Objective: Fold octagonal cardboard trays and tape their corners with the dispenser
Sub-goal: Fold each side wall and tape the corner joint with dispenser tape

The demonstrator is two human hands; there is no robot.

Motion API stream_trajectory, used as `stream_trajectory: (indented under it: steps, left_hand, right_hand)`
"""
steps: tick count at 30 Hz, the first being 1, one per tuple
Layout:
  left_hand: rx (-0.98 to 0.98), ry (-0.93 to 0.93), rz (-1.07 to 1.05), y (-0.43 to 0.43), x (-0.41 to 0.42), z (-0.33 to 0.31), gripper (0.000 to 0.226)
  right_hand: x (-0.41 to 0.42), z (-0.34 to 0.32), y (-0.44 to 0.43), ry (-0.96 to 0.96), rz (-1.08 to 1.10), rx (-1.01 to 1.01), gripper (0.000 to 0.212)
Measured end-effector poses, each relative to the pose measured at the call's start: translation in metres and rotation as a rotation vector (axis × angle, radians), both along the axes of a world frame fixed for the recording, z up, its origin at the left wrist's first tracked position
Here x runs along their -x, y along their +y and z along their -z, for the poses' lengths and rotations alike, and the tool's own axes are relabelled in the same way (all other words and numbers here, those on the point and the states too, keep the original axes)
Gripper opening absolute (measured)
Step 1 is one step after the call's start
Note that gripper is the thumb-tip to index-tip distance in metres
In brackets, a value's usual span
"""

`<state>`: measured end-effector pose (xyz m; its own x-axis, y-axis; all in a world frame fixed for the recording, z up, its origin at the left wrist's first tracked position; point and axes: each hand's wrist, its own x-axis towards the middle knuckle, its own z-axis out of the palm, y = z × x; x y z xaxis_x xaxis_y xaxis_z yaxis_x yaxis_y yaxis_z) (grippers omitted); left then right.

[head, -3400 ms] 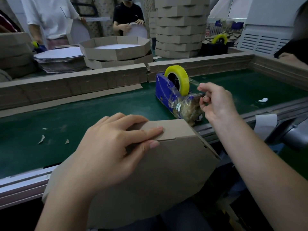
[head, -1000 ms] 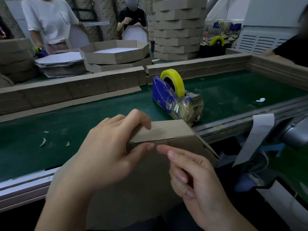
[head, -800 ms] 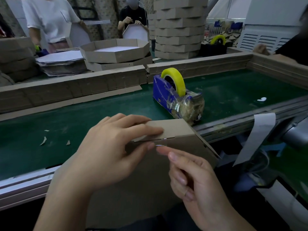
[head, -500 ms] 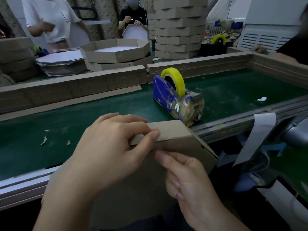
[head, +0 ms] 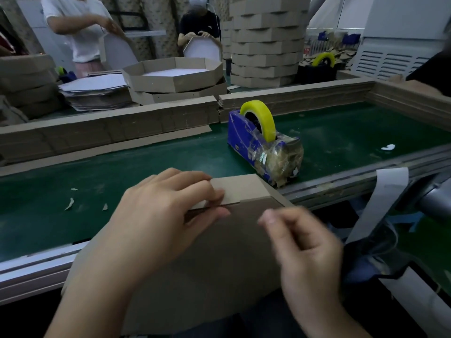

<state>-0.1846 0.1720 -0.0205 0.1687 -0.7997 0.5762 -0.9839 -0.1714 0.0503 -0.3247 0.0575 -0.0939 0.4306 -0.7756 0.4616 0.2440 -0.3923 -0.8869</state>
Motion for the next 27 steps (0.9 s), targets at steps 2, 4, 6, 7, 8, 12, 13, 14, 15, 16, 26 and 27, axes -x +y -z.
stream_trajectory:
  steps: [2,4,6,7,8,12,13,14,15,16,26,27]
  left_hand:
    - [-0.059,-0.021,-0.023,0.003,-0.001,0.0,0.031]
    - [-0.131,-0.059,-0.078,0.007,-0.003,0.001,0.032]
    - [-0.203,-0.101,-0.136,0.009,-0.004,-0.001,0.046]
    - [-0.215,-0.118,-0.148,0.008,-0.002,-0.003,0.05]
    - [-0.212,-0.138,-0.146,0.005,0.001,-0.006,0.05]
    - [-0.182,-0.073,-0.07,-0.007,0.017,-0.014,0.052]
    - [-0.179,-0.05,-0.052,-0.005,0.017,-0.016,0.05]
    - [-0.162,-0.031,-0.03,-0.001,0.016,-0.017,0.047]
    - [-0.134,-0.009,-0.012,0.004,0.014,-0.018,0.043]
    - [-0.096,0.019,0.0,0.01,0.011,-0.018,0.04]
    - [0.074,0.451,0.061,0.026,-0.013,0.002,0.04]
    - [0.059,0.463,0.067,0.027,-0.014,0.004,0.039]
  right_hand:
    - [0.0,-0.003,-0.013,0.089,0.207,0.318,0.03]
    - [-0.005,-0.003,-0.02,0.251,0.195,0.433,0.045]
    - [-0.007,-0.002,-0.017,0.318,0.13,0.443,0.051]
    - [-0.007,-0.003,-0.014,0.316,0.111,0.479,0.051]
    - [-0.007,-0.003,-0.012,0.295,0.079,0.524,0.05]
    - [-0.006,-0.011,-0.024,0.166,-0.104,0.466,0.042]
    - [-0.005,-0.014,-0.034,0.18,-0.087,0.379,0.038]
    - [-0.003,-0.017,-0.046,0.234,-0.072,0.282,0.033]
    - [-0.001,-0.02,-0.057,0.305,-0.09,0.181,0.028]
    - [0.002,-0.022,-0.068,0.37,-0.137,0.08,0.026]
    - [-0.008,-0.03,-0.08,0.264,-0.3,-0.017,0.019]
    - [-0.01,-0.03,-0.079,0.288,-0.302,0.023,0.016]
